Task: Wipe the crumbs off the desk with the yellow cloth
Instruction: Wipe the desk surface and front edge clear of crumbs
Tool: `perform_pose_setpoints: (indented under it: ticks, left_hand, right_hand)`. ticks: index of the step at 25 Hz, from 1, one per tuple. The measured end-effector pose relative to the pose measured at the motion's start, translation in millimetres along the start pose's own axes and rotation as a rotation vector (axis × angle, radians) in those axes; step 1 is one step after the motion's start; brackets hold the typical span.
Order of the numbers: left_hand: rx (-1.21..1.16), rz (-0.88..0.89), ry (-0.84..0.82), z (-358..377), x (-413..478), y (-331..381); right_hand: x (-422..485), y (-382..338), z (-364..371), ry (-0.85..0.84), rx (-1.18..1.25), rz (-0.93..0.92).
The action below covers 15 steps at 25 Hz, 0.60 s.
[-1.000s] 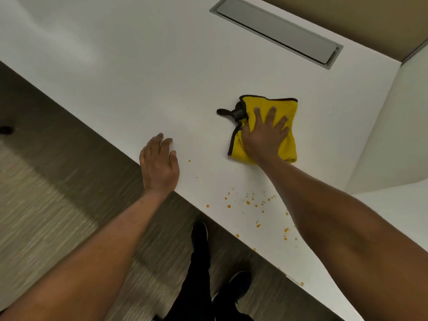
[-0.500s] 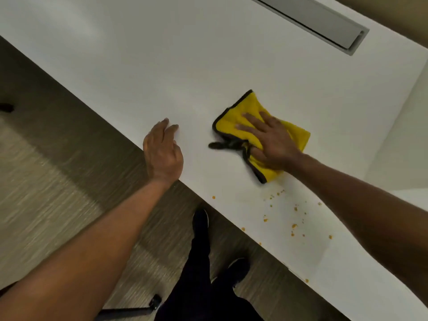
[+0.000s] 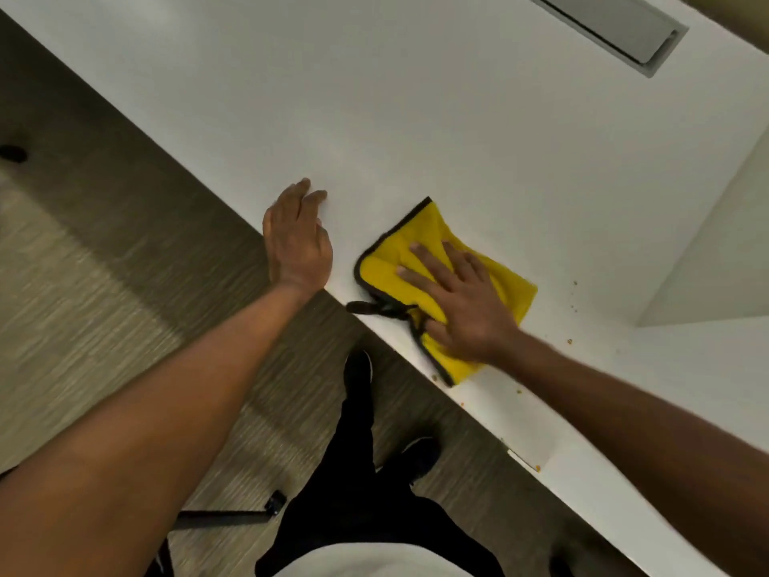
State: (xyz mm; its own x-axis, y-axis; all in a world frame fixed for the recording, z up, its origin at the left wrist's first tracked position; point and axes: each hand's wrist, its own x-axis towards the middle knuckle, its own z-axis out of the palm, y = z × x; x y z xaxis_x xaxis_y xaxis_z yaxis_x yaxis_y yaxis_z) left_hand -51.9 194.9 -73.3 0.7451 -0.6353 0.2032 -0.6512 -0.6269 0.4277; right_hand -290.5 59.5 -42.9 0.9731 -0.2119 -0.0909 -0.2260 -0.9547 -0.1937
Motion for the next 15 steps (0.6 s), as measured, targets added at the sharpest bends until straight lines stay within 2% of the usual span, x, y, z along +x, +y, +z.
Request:
perform_pose_setpoints:
  ticks: [2,4,6,7,8,9,11,13,15]
  left_hand:
    - [0.01,-0.001,0.0,1.0,0.3,0.3]
    - [0.019,-0.005,0.004,0.8,0.7,0.0]
    - [0.023,-0.006,-0.008,0.1,1.0,0.8]
    - [0.026,-0.007,-0.017,-0.9,0.7,1.9]
    - [0.026,-0.008,-0.027,-2.4,0.2,3.3]
    - [0.027,-0.003,-0.04,-4.5,-0.5,5.1]
    - [0.04,0.002,-0.075,-9.5,-0.1,9.2]
    - [0.056,-0.017,-0.097,-13.0,-1.9,17.7]
    - [0.048,-0.009,-0.102,-11.6,-10.3,34.7]
  right_hand:
    - [-2.3,59.2,-15.2,-0.029,-0.077,0.03]
    - [26.9,91.6,-26.7,0.035,-0.058,0.317]
    - [67.2,75.6,-26.3,0.136,0.056,0.681]
    - [83.7,52.2,-23.0,0.141,0.114,0.779]
    - [93.1,24.9,-17.5,0.137,0.143,0.78]
    - [92.2,-2.1,-9.2,0.135,0.141,0.698]
    - [62.5,-40.7,6.4,0.117,0.097,0.444]
    - [18.6,-37.5,13.3,0.091,0.049,0.232]
    - [-12.0,3.9,4.2,0.063,0.017,0.15]
